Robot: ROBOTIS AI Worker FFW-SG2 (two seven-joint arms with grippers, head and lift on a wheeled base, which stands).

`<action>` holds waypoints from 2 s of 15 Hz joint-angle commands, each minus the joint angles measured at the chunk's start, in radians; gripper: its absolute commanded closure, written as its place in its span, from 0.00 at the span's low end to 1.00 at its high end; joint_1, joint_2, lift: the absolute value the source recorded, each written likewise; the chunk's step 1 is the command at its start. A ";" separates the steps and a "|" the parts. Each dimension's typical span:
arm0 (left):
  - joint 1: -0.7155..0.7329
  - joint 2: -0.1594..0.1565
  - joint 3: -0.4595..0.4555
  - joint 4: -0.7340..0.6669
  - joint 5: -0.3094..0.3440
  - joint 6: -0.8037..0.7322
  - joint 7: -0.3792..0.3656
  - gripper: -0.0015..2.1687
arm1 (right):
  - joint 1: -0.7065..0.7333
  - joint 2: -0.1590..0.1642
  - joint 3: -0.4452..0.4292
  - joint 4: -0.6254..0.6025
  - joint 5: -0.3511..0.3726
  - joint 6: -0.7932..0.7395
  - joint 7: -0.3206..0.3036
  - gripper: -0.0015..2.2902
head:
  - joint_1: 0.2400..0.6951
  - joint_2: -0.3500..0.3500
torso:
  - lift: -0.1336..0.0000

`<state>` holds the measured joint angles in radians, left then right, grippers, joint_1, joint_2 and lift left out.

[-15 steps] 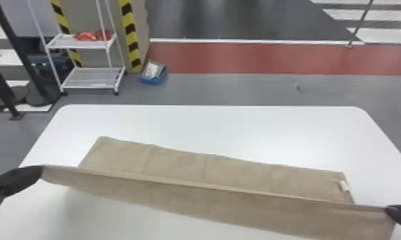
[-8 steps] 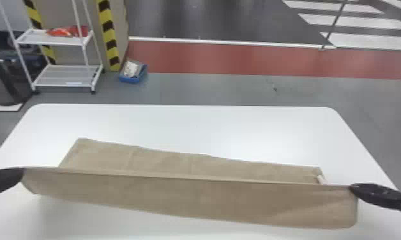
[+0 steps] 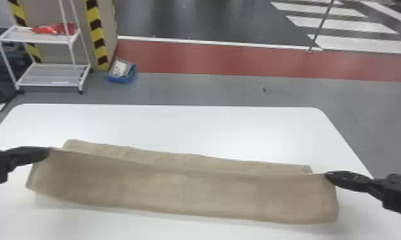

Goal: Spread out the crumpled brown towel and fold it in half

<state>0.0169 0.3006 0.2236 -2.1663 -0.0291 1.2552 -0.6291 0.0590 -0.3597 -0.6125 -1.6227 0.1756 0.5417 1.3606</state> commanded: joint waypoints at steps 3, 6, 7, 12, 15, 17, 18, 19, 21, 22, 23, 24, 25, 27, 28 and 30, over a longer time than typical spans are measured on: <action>-0.138 0.002 -0.104 0.154 -0.051 0.005 -0.003 0.79 | -0.037 0.002 0.003 0.033 0.039 0.044 0.006 0.52 | 1.00 0.27 | 0.07; -0.204 0.002 -0.127 0.241 -0.054 0.002 -0.003 0.79 | -0.070 -0.002 -0.004 0.069 0.059 0.050 0.006 0.52 | 1.00 0.26 | 0.07; -0.222 0.002 -0.127 0.263 -0.055 0.002 -0.003 0.79 | -0.083 -0.004 -0.006 0.087 0.062 0.056 0.006 0.52 | 1.00 0.25 | 0.07; -0.291 0.025 -0.125 0.312 -0.060 -0.001 -0.003 0.79 | -0.149 -0.010 -0.012 0.184 0.071 0.053 0.006 0.52 | 1.00 0.25 | 0.07; -0.313 0.023 -0.145 0.330 -0.064 -0.001 -0.003 0.79 | -0.160 0.001 -0.007 0.188 0.070 0.053 0.006 0.52 | 1.00 0.27 | 0.07; -0.328 0.018 -0.155 0.361 -0.075 -0.004 -0.003 0.79 | -0.163 0.008 -0.001 0.188 0.070 0.062 0.006 0.52 | 1.00 0.27 | 0.07; -0.341 0.018 -0.171 0.381 -0.078 -0.004 -0.003 0.79 | -0.163 0.007 0.000 0.188 0.073 0.071 0.006 0.52 | 1.00 0.27 | 0.07; -0.348 0.017 -0.179 0.401 -0.086 -0.013 -0.003 0.79 | -0.166 0.008 0.003 0.188 0.081 0.071 0.006 0.52 | 1.00 0.28 | 0.07; -0.370 0.014 -0.202 0.431 -0.094 -0.023 0.000 0.79 | -0.168 0.008 0.002 0.188 0.081 0.084 0.006 0.52 | 1.00 0.28 | 0.07; -0.379 0.014 -0.205 0.439 -0.094 -0.029 0.005 0.79 | -0.169 0.008 -0.001 0.188 0.081 0.090 0.006 0.52 | 1.00 0.28 | 0.07; -0.385 0.014 -0.205 0.441 -0.094 -0.029 0.006 0.79 | -0.176 0.008 -0.007 0.188 0.081 0.093 0.006 0.52 | 1.00 0.28 | 0.07; -0.391 0.014 -0.204 0.442 -0.094 -0.032 0.006 0.79 | -0.179 0.007 -0.007 0.190 0.084 0.093 0.006 0.52 | 1.00 0.27 | 0.07; -0.403 0.015 -0.204 0.453 -0.094 -0.035 0.006 0.79 | -0.180 0.007 -0.009 0.191 0.084 0.093 0.006 0.52 | 1.00 0.27 | 0.07; -0.431 0.015 -0.205 0.479 -0.094 -0.035 0.006 0.79 | -0.191 0.005 -0.010 0.208 0.085 0.093 0.006 0.52 | 1.00 0.27 | 0.07; -0.442 0.014 -0.208 0.491 -0.094 -0.038 0.006 0.79 | -0.197 0.005 -0.010 0.214 0.091 0.093 0.006 0.52 | 1.00 0.27 | 0.07; -0.454 0.014 -0.227 0.511 -0.094 -0.047 0.008 0.79 | -0.208 0.007 -0.006 0.221 0.094 0.096 0.006 0.52 | 1.00 0.28 | 0.07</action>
<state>-0.4276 0.3150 0.0083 -1.6711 -0.1227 1.2158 -0.6212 -0.1415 -0.3542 -0.6210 -1.4069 0.2676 0.6346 1.3606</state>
